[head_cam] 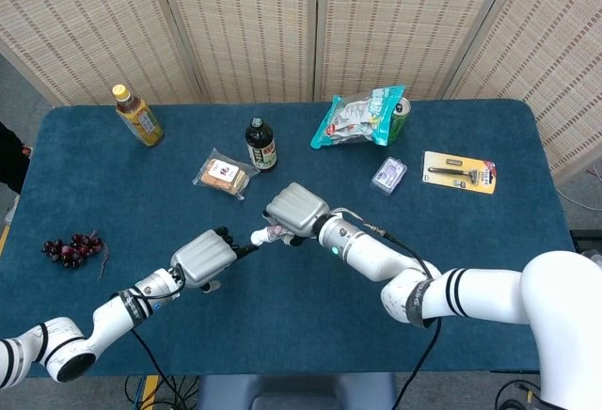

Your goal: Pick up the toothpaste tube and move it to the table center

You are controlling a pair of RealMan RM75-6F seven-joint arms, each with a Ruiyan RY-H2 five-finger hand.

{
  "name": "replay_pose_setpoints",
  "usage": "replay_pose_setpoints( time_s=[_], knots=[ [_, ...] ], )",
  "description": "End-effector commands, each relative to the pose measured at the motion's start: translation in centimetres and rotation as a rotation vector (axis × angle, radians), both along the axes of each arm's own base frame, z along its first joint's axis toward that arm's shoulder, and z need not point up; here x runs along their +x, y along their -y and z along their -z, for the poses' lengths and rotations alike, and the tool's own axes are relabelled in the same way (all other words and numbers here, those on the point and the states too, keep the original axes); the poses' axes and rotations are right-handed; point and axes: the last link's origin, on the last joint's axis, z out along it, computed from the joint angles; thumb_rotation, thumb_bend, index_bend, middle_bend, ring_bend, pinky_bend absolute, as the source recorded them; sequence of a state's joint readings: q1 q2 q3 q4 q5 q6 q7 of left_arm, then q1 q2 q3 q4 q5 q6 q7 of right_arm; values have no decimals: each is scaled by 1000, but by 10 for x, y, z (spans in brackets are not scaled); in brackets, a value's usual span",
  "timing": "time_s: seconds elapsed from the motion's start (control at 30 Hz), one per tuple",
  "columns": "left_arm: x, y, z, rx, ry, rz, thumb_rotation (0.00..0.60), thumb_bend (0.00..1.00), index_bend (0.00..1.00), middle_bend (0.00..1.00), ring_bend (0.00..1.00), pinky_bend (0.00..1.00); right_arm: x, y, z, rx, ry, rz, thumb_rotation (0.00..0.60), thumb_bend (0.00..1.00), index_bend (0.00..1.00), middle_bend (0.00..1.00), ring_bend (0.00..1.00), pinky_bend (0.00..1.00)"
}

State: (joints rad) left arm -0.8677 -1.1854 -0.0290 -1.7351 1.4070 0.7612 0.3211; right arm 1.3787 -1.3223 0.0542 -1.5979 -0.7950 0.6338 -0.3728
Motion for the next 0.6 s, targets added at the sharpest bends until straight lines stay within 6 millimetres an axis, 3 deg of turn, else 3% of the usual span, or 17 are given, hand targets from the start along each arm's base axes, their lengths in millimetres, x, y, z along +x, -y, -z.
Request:
replay_pose_setpoints(
  time_s=[0.03,0.23,0.47,0.6],
  knots=[
    [-2,0,-5,11,0,-5,600,175,128,453,351,224,-3,1,-2,-6,5,8,600,1000,912,805,696,500],
    [-11,2,-24,58,8,-33,600,175,128,453,351,224,-20,1,-6,-24,2,38,600,1000,912,793,694,500],
    [-23,2,-47,118,23,-80,600,175,128,453,351,223,-52,-7,3,-4,-49,73,600,1000,912,738,659,501],
    [-27,3,-55,140,36,-100,600,175,128,453,351,223,-63,-12,11,3,-65,74,600,1000,826,679,618,501]
  ],
)
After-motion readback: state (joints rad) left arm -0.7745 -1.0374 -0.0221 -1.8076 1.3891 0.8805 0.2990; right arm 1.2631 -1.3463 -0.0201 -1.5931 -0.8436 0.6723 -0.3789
